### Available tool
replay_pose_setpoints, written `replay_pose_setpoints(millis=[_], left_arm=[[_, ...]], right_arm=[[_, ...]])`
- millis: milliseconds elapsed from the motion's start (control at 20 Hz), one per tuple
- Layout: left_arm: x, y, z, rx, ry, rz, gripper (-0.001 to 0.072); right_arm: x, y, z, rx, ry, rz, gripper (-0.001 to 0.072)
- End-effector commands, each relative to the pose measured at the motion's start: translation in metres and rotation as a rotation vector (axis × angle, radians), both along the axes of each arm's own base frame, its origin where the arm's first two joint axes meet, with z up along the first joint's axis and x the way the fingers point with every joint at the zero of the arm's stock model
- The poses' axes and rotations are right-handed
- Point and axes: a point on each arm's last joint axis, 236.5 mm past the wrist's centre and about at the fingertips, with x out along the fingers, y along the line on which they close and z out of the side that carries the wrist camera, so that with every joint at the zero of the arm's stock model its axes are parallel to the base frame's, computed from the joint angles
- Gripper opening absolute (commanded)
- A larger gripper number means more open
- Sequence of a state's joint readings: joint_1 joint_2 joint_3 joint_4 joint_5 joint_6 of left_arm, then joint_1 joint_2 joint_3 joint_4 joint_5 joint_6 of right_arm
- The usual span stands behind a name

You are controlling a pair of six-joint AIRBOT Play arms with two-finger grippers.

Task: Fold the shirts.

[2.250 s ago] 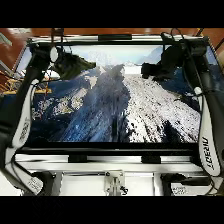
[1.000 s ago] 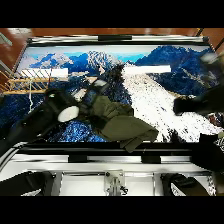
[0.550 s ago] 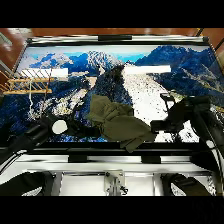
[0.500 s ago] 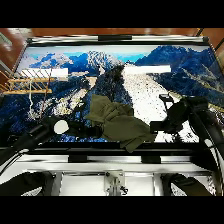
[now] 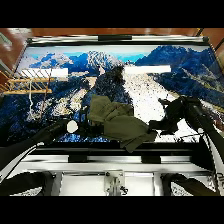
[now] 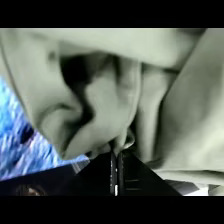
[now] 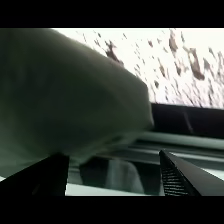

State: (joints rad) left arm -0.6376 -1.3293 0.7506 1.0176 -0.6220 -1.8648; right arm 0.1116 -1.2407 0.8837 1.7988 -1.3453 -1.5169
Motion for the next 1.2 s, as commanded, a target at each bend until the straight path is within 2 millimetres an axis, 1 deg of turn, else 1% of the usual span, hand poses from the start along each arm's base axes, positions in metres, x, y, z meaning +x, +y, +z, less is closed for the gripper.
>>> replay_pose_setpoints(millis=[0, 100, 150, 200, 250, 300, 350, 400, 450, 500, 550, 600, 650, 700, 750, 800, 850, 900, 950, 1000, 1050, 1100, 1150], left_arm=[[0.016, -0.005, 0.015, -0.011, -0.081, -0.074, 0.0036], [0.027, -0.009, 0.037, -0.023, -0.137, -0.121, 0.0036], [0.033, -0.009, 0.048, -0.022, -0.164, -0.134, 0.0035], [0.039, -0.007, 0.059, -0.014, -0.195, -0.146, 0.0035], [0.045, -0.004, 0.072, -0.004, -0.233, -0.160, 0.0035], [0.051, -0.002, 0.085, 0.007, -0.270, -0.173, 0.0035], [0.058, 0.002, 0.102, 0.018, -0.317, -0.187, 0.0035], [0.067, 0.005, 0.125, 0.034, -0.381, -0.204, 0.0035], [0.074, 0.006, 0.150, 0.039, -0.447, -0.214, 0.0035], [0.083, 0.007, 0.184, 0.042, -0.535, -0.221, 0.0035], [0.089, 0.006, 0.220, 0.032, -0.632, -0.239, 0.0035], [0.092, 0.004, 0.262, 0.012, -0.738, -0.260, 0.0035], [0.093, 0.004, 0.311, -0.020, -0.847, -0.260, 0.0035], [0.090, 0.006, 0.364, -0.061, -0.951, -0.241, 0.0035], [0.083, 0.010, 0.416, -0.105, -1.048, -0.217, 0.0035], [0.071, 0.018, 0.470, -0.153, -1.153, -0.190, 0.0035], [0.056, 0.028, 0.519, -0.198, -1.249, -0.164, 0.0035], [0.040, 0.038, 0.558, -0.234, -1.326, -0.143, 0.0035], [0.023, 0.049, 0.589, -0.266, -1.391, -0.125, 0.0035], [0.007, 0.059, 0.614, -0.292, -1.444, -0.110, 0.0035], [-0.006, 0.067, 0.628, -0.307, -1.476, -0.101, 0.0035], [-0.016, 0.073, 0.633, -0.311, -1.487, -0.102, 0.0035], [-0.020, 0.075, 0.626, -0.291, -1.466, -0.119, 0.0035]], right_arm=[[0.018, 0.026, -0.013, 0.113, -0.024, -0.034, 0.0669], [0.021, 0.030, -0.027, 0.103, -0.014, -0.026, 0.0668], [0.020, 0.031, -0.032, 0.101, -0.002, -0.014, 0.0615], [0.020, 0.030, -0.035, 0.096, -0.003, 0.007, 0.0467], [0.020, 0.029, -0.034, 0.094, -0.011, 0.023, 0.0198], [0.022, 0.026, -0.031, 0.089, -0.018, 0.019, 0.0072], [0.027, 0.026, -0.023, 0.092, -0.045, 0.025, 0.0068], [0.037, 0.026, -0.009, 0.092, -0.101, 0.040, 0.0067], [0.049, 0.027, 0.012, 0.097, -0.181, 0.059, 0.0067], [0.062, 0.028, 0.038, 0.103, -0.270, 0.082, 0.0066], [0.075, 0.029, 0.072, 0.109, -0.381, 0.113, 0.0066], [0.085, 0.030, 0.109, 0.115, -0.494, 0.141, 0.0066], [0.092, 0.031, 0.153, 0.119, -0.623, 0.170, 0.0066], [0.095, 0.032, 0.202, 0.120, -0.757, 0.195, 0.0066], [0.093, 0.031, 0.249, 0.118, -0.885, 0.213, 0.0066], [0.087, 0.030, 0.298, 0.119, -1.014, 0.219, 0.0066], [0.075, 0.029, 0.348, 0.121, -1.148, 0.217, 0.0066], [0.059, 0.027, 0.388, 0.125, -1.255, 0.217, 0.0066], [0.041, 0.025, 0.423, 0.129, -1.347, 0.215, 0.0067], [0.023, 0.023, 0.447, 0.133, -1.408, 0.210, 0.0067], [0.006, 0.021, 0.463, 0.135, -1.451, 0.210, 0.0067], [-0.006, 0.020, 0.472, 0.138, -1.473, 0.210, 0.0067], [-0.016, 0.019, 0.476, 0.147, -1.484, 0.198, 0.0067]])
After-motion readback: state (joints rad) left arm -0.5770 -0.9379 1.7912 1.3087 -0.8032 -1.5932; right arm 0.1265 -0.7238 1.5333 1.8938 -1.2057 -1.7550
